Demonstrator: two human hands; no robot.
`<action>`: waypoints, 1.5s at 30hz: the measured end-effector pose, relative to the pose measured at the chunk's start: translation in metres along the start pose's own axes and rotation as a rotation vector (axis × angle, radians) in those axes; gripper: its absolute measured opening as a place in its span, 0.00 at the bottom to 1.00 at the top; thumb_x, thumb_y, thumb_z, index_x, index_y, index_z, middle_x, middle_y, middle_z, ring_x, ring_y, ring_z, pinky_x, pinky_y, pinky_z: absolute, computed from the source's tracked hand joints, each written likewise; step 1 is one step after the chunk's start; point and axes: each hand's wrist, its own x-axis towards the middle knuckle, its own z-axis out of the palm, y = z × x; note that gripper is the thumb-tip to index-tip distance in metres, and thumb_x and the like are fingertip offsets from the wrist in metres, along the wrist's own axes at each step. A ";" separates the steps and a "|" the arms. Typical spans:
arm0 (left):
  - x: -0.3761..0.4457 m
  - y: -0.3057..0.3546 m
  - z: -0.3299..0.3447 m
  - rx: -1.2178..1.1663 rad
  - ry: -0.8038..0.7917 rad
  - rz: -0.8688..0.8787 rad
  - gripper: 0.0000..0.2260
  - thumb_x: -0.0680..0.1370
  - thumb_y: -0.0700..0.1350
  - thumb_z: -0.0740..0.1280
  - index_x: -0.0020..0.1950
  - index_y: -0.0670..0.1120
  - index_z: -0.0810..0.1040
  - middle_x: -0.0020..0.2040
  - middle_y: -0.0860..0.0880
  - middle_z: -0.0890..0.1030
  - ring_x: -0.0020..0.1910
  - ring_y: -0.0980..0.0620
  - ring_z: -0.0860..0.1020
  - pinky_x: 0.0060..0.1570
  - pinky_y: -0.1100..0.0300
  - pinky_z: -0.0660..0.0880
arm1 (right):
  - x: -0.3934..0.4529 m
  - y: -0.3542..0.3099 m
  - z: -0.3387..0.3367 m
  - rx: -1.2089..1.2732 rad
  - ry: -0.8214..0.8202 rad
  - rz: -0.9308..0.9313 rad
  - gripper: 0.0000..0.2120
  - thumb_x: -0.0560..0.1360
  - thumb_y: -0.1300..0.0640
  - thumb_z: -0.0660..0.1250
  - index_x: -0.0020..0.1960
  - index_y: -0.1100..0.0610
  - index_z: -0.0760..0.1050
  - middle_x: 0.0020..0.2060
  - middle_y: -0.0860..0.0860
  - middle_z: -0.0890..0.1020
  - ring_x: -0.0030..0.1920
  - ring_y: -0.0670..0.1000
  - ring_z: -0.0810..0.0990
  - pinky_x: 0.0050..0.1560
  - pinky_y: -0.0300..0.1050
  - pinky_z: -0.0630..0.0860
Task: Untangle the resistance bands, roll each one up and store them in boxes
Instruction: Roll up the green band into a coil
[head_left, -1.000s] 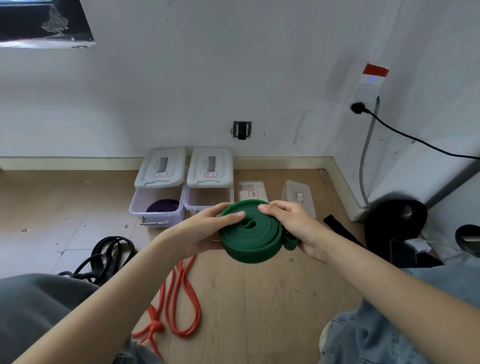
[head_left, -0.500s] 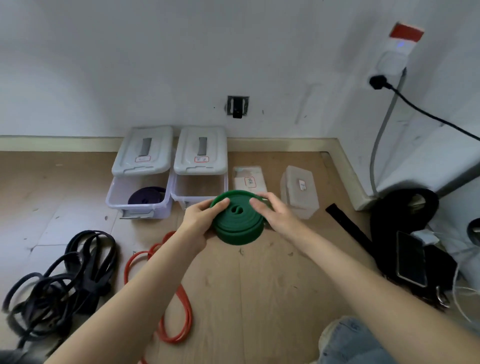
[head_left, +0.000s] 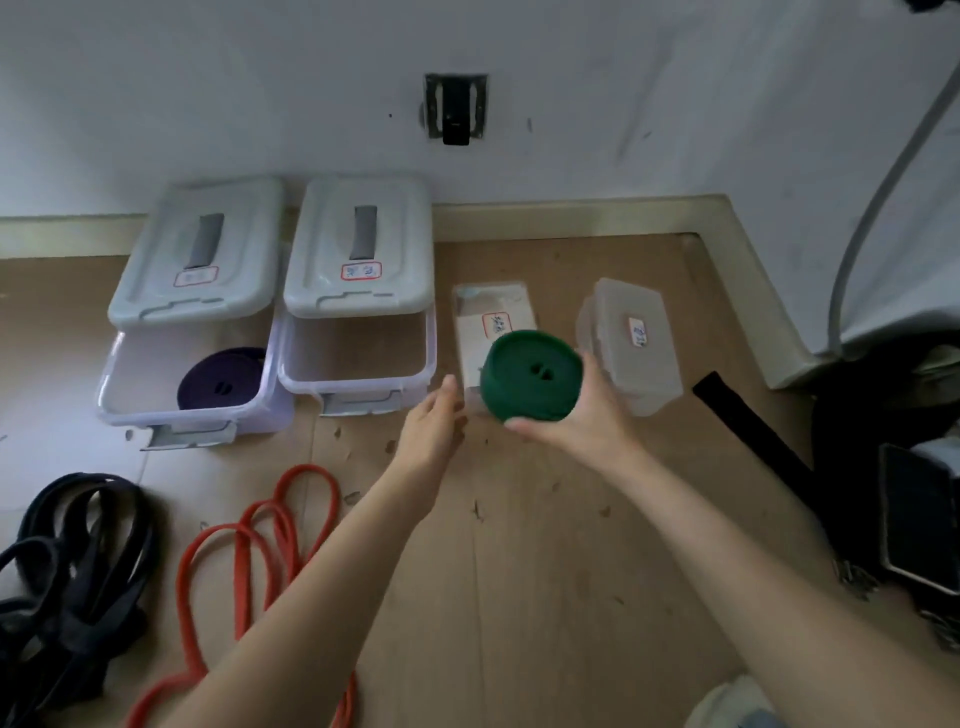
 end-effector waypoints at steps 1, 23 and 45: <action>0.009 -0.004 0.004 0.122 0.027 0.030 0.19 0.81 0.52 0.56 0.69 0.44 0.69 0.63 0.46 0.75 0.63 0.47 0.72 0.61 0.55 0.69 | 0.009 0.005 -0.002 0.091 0.033 0.036 0.44 0.57 0.45 0.80 0.66 0.52 0.62 0.57 0.45 0.71 0.56 0.47 0.71 0.49 0.37 0.69; 0.078 0.016 0.039 0.239 0.098 0.034 0.17 0.82 0.51 0.53 0.68 0.48 0.67 0.67 0.45 0.71 0.62 0.47 0.70 0.62 0.52 0.67 | 0.043 0.042 0.014 0.322 -0.040 0.057 0.46 0.55 0.43 0.79 0.67 0.47 0.60 0.60 0.43 0.70 0.62 0.46 0.69 0.57 0.41 0.68; 0.083 -0.018 0.026 0.909 0.054 0.358 0.18 0.79 0.38 0.59 0.69 0.44 0.69 0.68 0.40 0.67 0.63 0.41 0.71 0.62 0.53 0.68 | 0.083 0.000 0.009 0.680 -0.217 0.335 0.43 0.57 0.42 0.74 0.67 0.60 0.67 0.54 0.53 0.78 0.53 0.50 0.77 0.49 0.42 0.75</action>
